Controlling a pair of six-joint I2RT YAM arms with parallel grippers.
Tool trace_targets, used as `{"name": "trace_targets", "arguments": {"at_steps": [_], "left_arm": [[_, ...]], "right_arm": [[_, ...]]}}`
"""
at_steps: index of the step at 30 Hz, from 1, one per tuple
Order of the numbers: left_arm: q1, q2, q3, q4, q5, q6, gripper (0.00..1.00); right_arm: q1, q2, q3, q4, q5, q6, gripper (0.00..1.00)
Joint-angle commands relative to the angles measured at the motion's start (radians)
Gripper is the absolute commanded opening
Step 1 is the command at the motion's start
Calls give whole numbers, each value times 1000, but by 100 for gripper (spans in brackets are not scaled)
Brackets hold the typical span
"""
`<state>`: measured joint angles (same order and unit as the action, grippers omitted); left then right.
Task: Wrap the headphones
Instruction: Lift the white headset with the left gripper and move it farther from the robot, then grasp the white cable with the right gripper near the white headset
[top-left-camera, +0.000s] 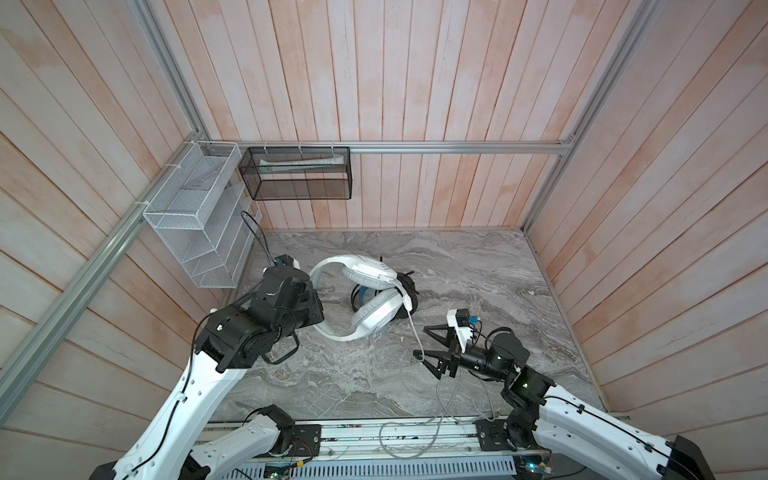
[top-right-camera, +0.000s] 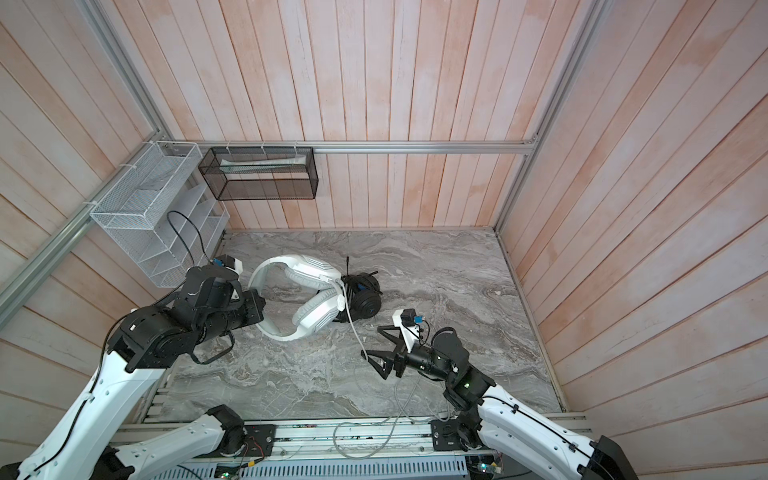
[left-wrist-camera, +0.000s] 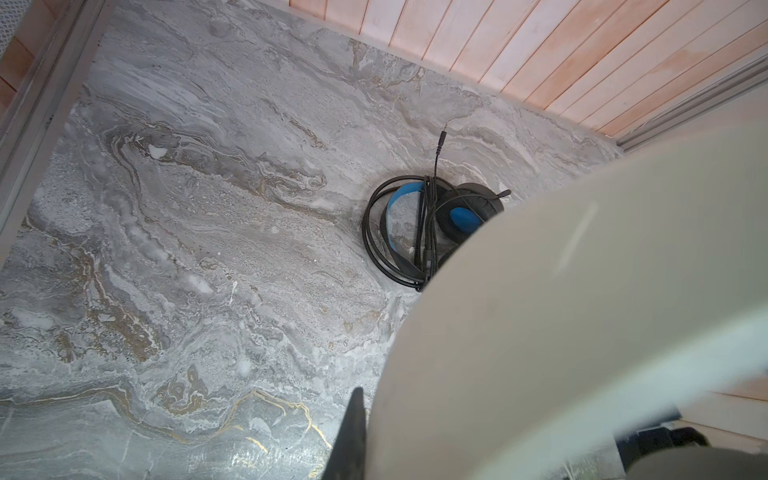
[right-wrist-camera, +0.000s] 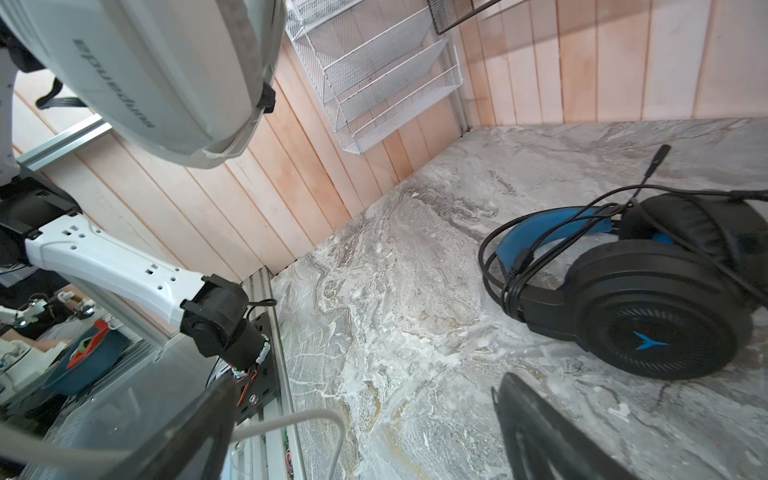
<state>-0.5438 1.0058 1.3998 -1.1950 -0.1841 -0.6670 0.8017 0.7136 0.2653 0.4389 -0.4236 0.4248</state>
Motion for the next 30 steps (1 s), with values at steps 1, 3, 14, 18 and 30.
{"name": "trace_targets", "arguments": {"at_steps": [1,3,14,18,30], "left_arm": [[101,-1,42,90,99,25,0],[188,7,56,104,186,42,0],[257,74,110,103,257,46,0],[258,80,134,97,247,46,0],[263,89,111,113,198,59,0]], "right_arm": [[19,1,28,43,-7,-32,99],[20,-21,17,34,16,-34,99],[24,104,-121,164,69,-6,99],[32,224,-118,203,68,-12,98],[188,490,-75,289,87,-45,62]]}}
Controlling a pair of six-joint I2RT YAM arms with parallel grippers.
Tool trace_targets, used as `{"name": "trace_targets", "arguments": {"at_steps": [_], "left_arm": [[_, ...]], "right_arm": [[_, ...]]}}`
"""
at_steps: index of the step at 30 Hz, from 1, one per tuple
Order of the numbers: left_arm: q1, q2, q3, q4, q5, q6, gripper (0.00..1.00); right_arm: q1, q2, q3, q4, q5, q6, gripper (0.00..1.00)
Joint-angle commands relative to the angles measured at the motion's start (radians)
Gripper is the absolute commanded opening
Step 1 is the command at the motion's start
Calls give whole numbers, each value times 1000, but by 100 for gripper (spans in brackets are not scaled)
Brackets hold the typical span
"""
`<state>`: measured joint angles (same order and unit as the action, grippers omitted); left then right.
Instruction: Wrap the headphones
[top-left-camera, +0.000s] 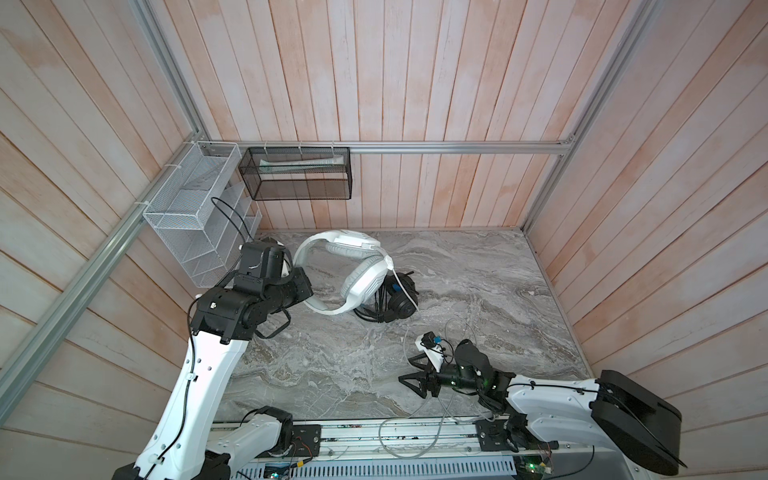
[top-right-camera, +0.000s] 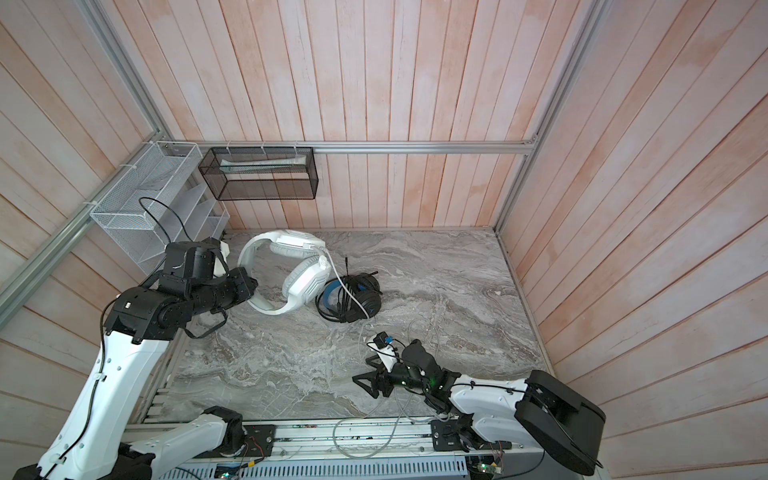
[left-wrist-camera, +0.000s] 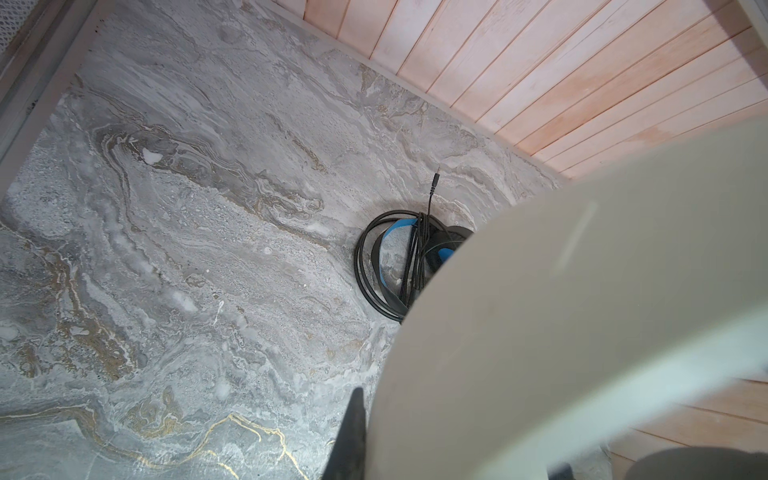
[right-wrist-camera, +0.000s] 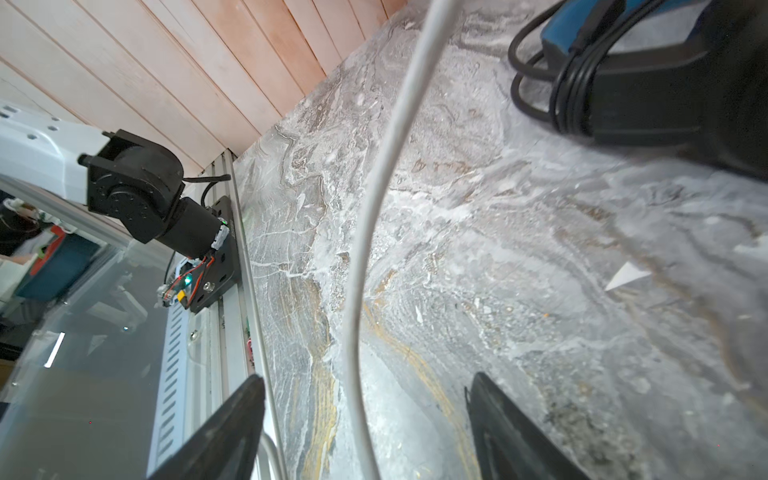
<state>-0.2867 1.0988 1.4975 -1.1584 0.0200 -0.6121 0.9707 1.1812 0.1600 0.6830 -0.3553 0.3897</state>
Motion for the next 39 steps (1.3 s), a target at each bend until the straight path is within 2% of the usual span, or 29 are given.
{"name": "trace_targets", "arguments": {"at_steps": [1,3,4,6,10,14,20,27,33,35,39], "left_arm": [[6,-2,9,79,-13,9,0],[6,-3,-6,83,-43,30,0],[7,-3,-17,82,-76,48,0],[6,-1,-40,79,-150,81,0],[5,-10,-130,110,-269,155,0],[-27,-18,-217,155,-353,201,0],[-203,26,-265,149,-613,226,0],[-243,41,-284,146,-724,254,0],[-276,20,-315,179,-680,304,0],[-350,10,-345,200,-701,343,0],[-538,-4,-416,248,-848,418,0]], "right_arm": [[23,22,40,28,28,-13,50],[37,-3,65,-51,75,-21,20],[42,-29,83,-104,99,-25,9],[58,-100,125,-208,128,-47,0],[88,-265,253,-509,154,-106,0],[95,-329,398,-691,130,-127,0],[111,-236,752,-1063,69,-236,0],[119,-95,1170,-1526,-12,-435,0],[145,-78,1300,-1579,149,-458,0],[144,-52,1346,-1580,199,-467,0],[145,29,1462,-1586,242,-495,0]]}}
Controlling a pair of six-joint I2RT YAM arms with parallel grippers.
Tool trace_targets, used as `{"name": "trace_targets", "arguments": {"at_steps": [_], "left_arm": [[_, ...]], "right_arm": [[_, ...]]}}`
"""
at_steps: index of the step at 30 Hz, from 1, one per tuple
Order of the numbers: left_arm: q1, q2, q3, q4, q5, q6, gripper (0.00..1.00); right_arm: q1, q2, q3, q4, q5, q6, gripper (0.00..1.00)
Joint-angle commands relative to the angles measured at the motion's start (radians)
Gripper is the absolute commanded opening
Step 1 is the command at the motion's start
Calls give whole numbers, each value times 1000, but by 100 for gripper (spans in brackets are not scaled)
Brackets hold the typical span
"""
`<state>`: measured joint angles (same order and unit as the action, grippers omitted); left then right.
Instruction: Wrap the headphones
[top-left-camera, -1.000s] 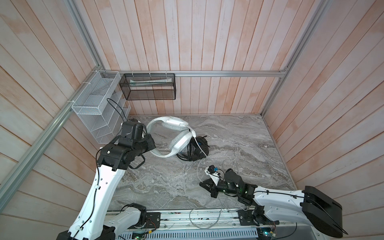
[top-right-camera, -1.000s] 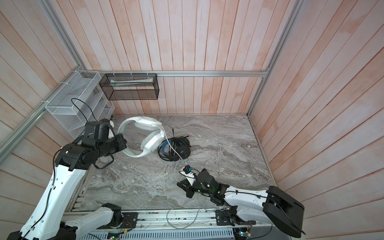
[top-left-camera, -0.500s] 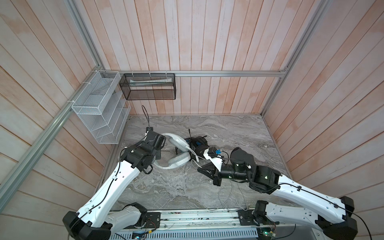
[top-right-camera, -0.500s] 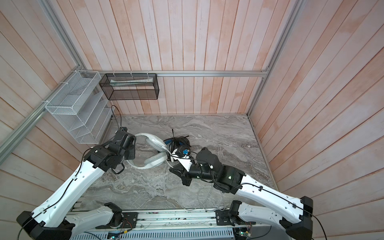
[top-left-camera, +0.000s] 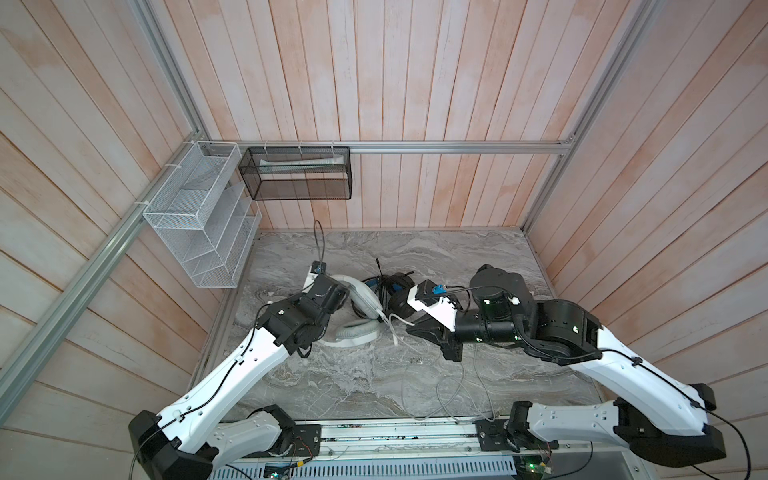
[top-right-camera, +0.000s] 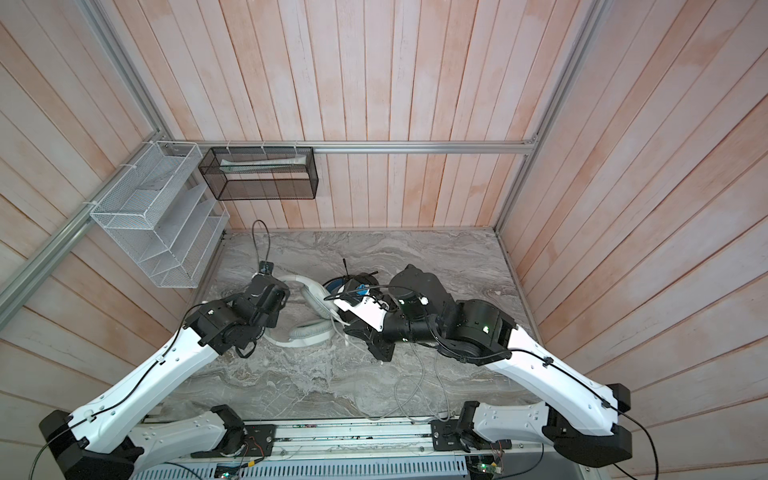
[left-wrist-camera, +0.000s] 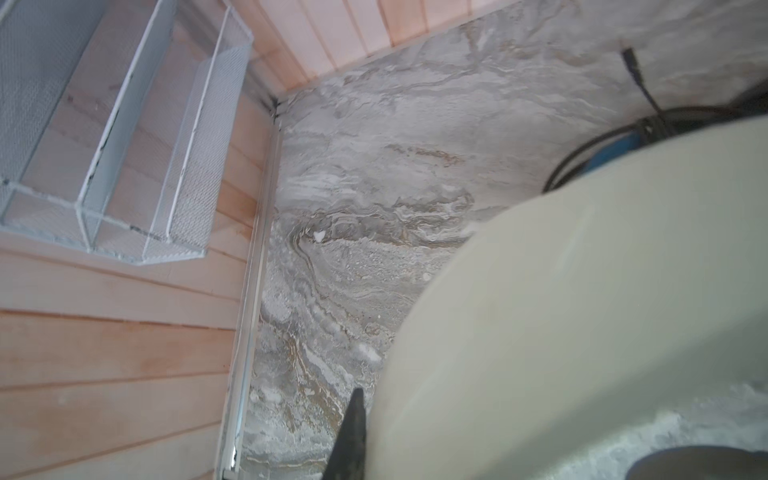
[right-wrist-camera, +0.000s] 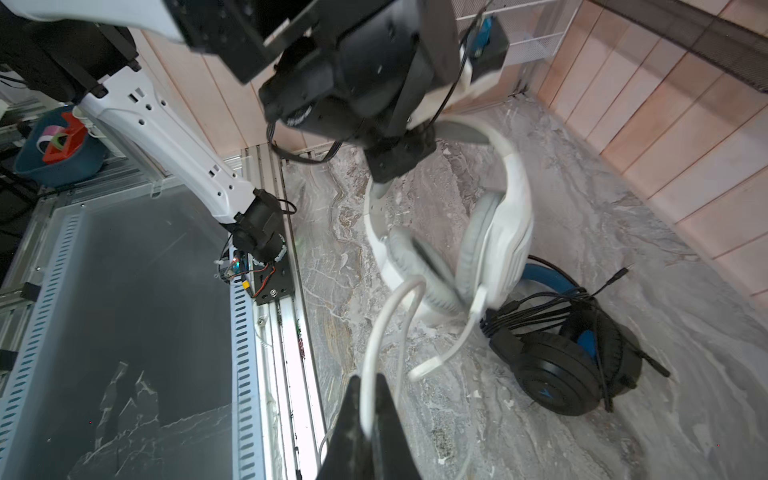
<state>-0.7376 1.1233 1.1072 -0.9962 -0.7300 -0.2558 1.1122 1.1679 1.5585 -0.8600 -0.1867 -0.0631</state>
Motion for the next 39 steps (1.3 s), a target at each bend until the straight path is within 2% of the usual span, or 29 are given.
{"name": "trace_targets", "arguments": {"at_steps": [1,4,8,10,15,20,25,33,36,39], "left_arm": [[-113,-29,-35,94,-116,68,0],[-153,-35,-54,109,-115,70,0],[-154,-72,-75,136,-129,62,0],[-135,-94,-56,125,-128,29,0],[-16,-189,24,122,-5,-81,0],[124,-254,114,105,153,-216,0],[210,-173,212,42,220,-274,0],[219,31,292,14,206,-286,0],[219,82,319,34,226,-276,0],[195,117,319,73,255,-230,0]], "right_arm": [[3,57,86,-46,83,-44,0],[4,95,162,-48,117,-52,0],[5,97,205,-53,172,-55,0],[4,66,184,-39,222,-52,0],[5,-74,48,63,263,-30,0],[4,-229,-165,199,109,-8,0],[5,-235,-232,197,-108,5,0],[19,-192,-197,210,-293,29,0],[47,-147,-166,184,-306,24,0],[77,-98,-89,123,-267,-2,0]]}}
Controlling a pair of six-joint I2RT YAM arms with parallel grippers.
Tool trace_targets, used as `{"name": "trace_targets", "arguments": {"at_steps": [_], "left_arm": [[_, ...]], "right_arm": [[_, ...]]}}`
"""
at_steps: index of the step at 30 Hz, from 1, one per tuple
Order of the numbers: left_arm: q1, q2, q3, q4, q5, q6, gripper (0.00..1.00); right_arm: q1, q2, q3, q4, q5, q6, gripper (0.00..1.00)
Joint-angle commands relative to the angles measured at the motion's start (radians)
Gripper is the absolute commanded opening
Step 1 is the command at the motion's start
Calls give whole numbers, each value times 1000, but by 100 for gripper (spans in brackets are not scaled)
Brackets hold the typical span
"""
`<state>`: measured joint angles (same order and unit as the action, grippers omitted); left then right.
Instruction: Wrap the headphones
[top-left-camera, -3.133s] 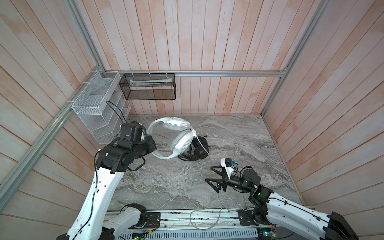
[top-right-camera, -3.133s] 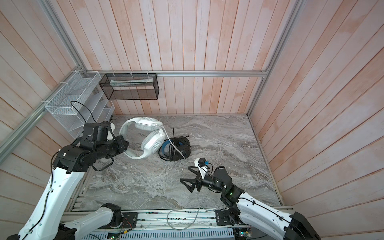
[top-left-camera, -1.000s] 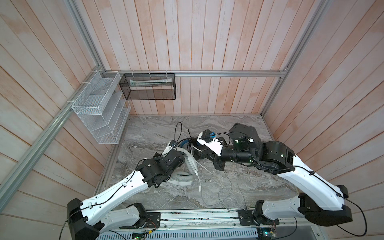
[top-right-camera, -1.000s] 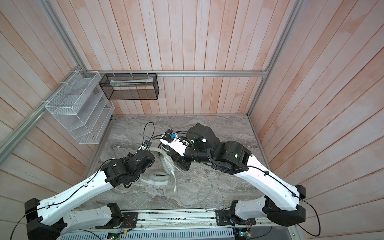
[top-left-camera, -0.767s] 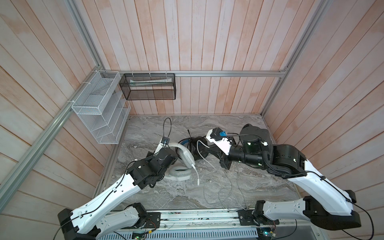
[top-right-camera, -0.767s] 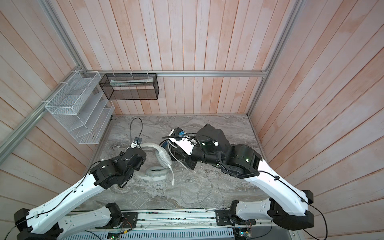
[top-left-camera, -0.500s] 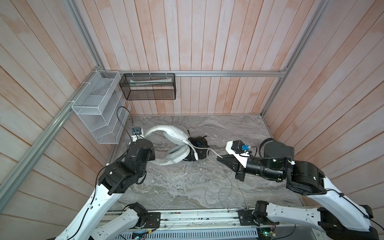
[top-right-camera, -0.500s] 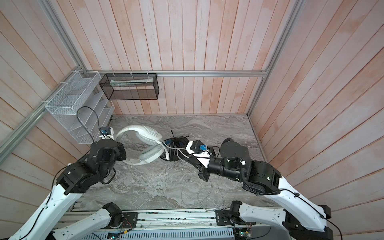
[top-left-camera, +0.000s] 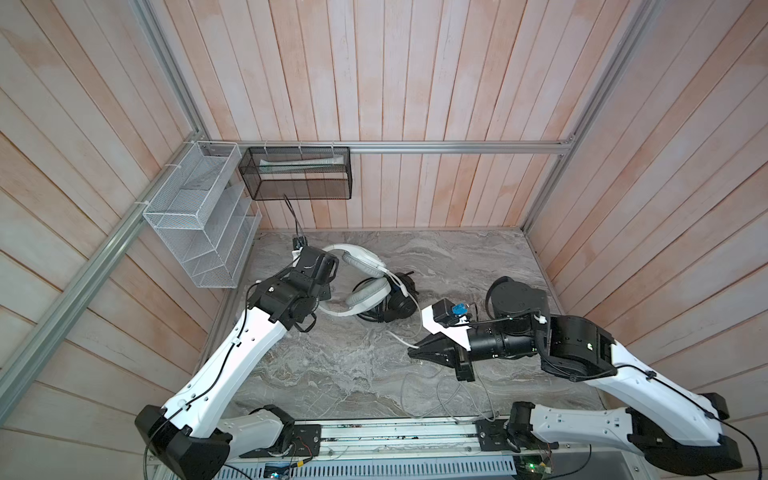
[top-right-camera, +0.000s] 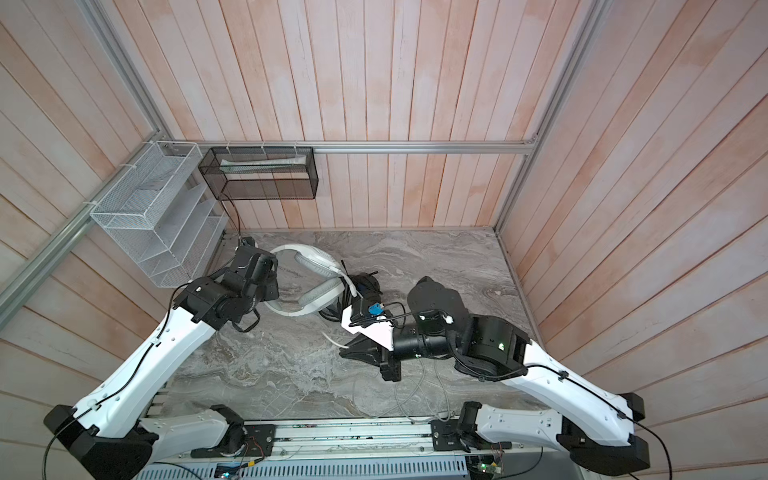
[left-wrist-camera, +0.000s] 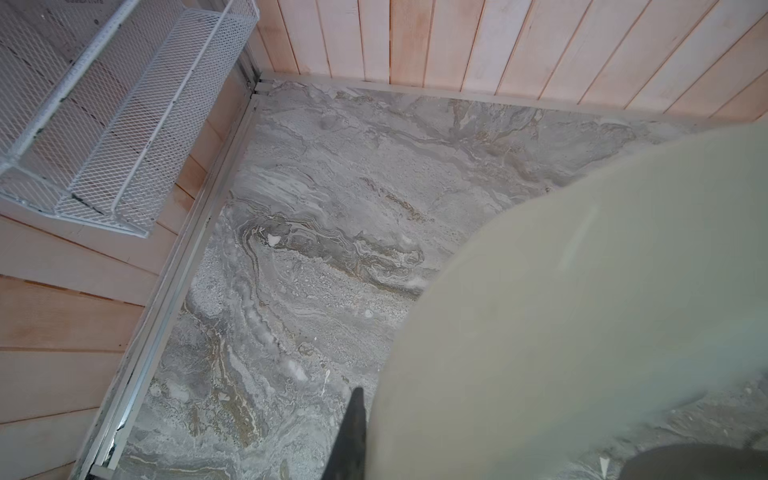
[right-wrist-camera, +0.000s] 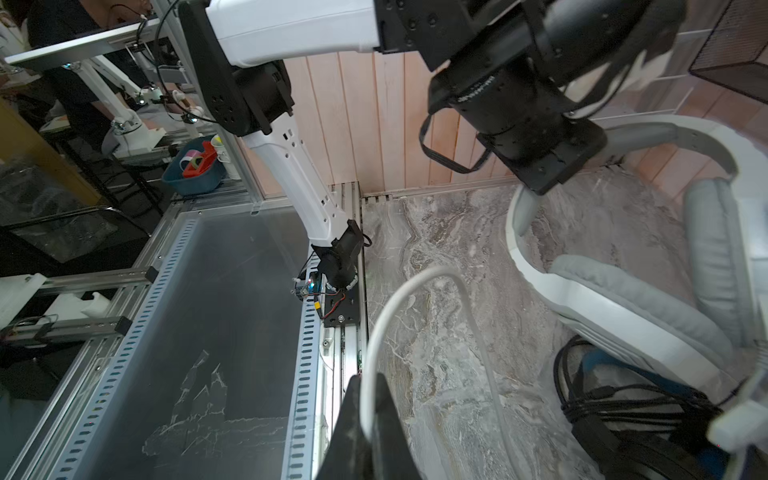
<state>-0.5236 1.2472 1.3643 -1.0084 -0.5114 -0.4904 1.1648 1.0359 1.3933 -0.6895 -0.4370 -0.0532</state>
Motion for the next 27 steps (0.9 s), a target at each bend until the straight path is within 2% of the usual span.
{"name": "trace_targets", "arguments": {"at_steps": [1,6,9,13,22,27], "left_arm": [[-43,4,56,99,24,31,0],[-222,49,-27,176,-99,181,0],[-274,63,-84,201,-157,223,0],[-293,70,-126,209,-142,230,0],[-379,27,-203,267,-107,309,0],[-364,-37,-192,219,-185,219,0]], "right_arm": [[31,51,109,-73,-3,-23,0],[36,131,294,-181,75,-78,0],[36,161,363,-212,116,-89,0],[38,180,400,-211,133,-87,0],[37,200,477,-178,353,-65,0],[38,146,465,-130,471,-60,0]]}}
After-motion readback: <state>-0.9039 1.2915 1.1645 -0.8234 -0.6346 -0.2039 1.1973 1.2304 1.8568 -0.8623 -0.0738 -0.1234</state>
